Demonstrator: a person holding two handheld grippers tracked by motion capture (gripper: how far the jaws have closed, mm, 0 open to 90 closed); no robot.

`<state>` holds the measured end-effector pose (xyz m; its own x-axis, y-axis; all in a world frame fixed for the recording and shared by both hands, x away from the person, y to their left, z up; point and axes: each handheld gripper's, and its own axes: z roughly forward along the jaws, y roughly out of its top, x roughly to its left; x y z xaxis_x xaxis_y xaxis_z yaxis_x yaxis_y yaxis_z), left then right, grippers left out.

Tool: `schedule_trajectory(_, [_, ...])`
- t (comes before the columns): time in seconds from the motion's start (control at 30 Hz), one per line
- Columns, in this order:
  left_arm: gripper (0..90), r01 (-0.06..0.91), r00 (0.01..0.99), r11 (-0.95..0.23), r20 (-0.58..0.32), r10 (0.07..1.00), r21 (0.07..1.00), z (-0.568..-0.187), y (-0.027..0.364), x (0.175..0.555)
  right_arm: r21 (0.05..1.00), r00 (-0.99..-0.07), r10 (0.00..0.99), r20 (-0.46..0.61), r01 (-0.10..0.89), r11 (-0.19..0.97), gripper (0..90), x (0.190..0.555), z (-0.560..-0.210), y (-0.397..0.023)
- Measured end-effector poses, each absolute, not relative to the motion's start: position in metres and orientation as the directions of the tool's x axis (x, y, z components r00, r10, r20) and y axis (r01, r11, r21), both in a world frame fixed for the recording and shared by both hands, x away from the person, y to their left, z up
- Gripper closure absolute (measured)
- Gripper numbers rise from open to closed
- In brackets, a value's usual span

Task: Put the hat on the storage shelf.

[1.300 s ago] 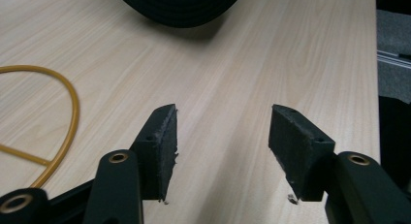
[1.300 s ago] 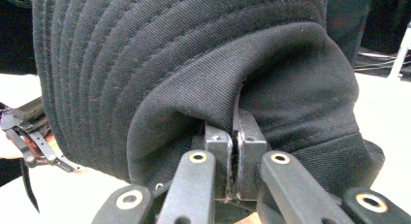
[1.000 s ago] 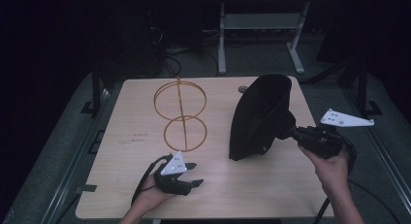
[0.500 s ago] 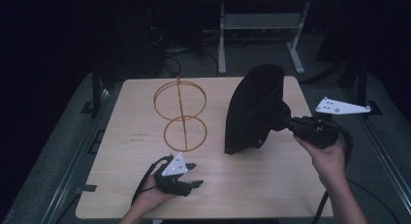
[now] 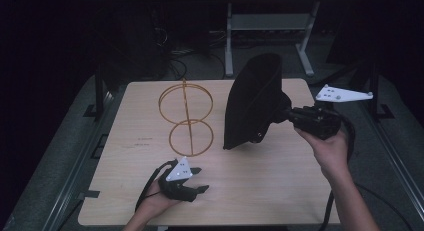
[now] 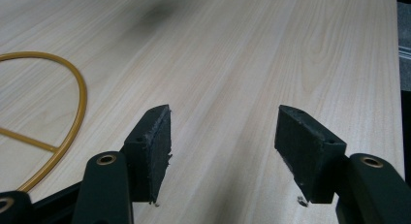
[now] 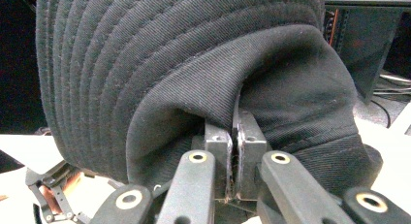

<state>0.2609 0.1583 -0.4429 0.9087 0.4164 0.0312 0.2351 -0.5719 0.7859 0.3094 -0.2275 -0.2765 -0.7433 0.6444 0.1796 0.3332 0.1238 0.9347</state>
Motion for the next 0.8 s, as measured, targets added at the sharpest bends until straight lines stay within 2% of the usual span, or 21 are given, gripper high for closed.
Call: schedule_trajectory(0.8, [35.9,0.244,0.898,-0.561,0.034,0.439,0.791,-0.445,0.161,0.266,0.944,-0.764,0.630,0.141,0.296,0.148,86.4,0.331,-0.244,-0.195])
